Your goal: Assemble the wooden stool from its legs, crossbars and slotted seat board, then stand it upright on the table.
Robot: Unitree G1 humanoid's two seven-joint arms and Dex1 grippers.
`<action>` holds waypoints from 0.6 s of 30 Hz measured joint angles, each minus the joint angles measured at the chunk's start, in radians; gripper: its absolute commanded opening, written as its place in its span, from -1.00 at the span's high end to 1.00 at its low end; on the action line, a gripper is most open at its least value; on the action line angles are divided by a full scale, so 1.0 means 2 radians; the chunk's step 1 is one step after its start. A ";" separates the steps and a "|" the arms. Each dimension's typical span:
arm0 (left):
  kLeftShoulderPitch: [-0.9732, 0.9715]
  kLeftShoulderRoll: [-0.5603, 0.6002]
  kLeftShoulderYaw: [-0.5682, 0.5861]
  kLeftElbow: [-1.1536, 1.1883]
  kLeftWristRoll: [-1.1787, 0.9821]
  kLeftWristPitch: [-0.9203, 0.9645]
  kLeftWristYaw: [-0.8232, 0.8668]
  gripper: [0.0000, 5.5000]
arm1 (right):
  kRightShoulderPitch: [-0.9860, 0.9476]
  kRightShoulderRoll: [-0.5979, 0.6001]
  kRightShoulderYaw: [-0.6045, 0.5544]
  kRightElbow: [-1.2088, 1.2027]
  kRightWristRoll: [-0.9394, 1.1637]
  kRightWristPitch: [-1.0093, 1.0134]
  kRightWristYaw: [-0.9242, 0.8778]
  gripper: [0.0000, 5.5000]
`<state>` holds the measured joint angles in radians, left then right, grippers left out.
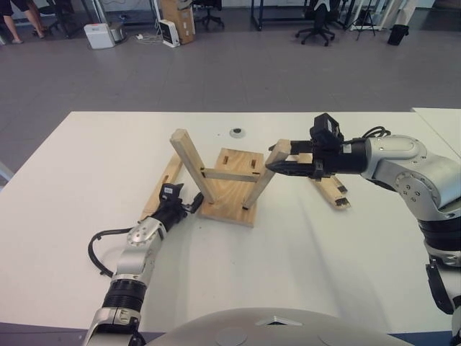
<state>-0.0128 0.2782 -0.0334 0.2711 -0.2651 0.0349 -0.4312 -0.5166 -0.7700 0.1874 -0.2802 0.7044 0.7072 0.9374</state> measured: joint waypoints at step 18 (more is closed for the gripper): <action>-0.010 0.005 0.013 0.000 -0.002 0.023 -0.019 -0.48 | 0.004 -0.014 0.023 0.018 0.005 -0.051 0.011 0.11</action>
<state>-0.0320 0.2873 -0.0070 0.2704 -0.2685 0.0814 -0.4697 -0.5085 -0.7981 0.2336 -0.2451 0.7141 0.6043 0.9593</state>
